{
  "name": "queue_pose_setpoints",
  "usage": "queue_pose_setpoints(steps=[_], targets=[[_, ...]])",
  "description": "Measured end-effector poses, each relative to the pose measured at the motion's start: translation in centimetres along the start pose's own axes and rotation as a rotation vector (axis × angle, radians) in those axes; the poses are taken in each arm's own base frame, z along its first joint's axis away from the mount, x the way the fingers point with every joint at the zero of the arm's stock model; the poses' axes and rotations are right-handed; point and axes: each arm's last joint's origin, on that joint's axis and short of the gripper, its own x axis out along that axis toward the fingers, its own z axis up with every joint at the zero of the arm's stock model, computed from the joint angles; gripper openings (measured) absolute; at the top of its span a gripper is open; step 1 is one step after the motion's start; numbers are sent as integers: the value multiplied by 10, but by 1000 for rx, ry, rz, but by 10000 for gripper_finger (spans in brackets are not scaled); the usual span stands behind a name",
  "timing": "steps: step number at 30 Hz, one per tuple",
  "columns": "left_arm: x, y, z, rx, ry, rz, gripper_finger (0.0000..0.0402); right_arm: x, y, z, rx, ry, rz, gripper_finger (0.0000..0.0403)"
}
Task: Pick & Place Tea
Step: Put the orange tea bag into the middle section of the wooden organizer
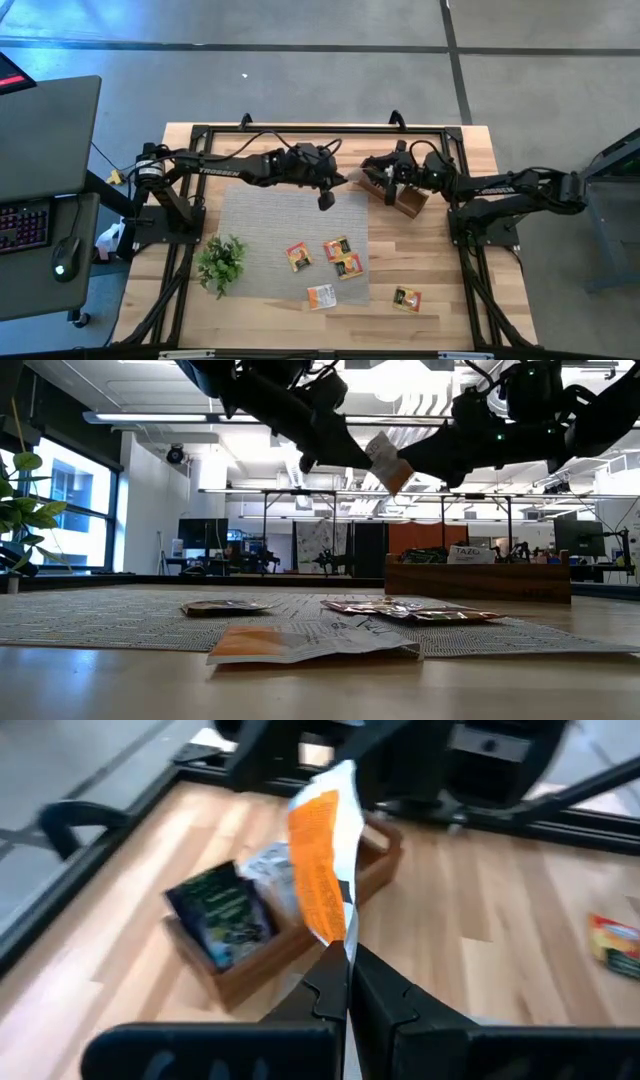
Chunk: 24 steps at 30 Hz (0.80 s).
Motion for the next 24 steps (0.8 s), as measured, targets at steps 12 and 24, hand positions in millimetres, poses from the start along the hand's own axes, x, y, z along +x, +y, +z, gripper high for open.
queue_pose_setpoints(steps=[12, 24], targets=[[-1, -2, -10, -9, 104, -73, 0, 0, 6, 3, -50, -31, 157, 165], [-2, -4, 6, 16, 22, -121, 0, 5, 10, 10, 120, -2, 247, 165]])
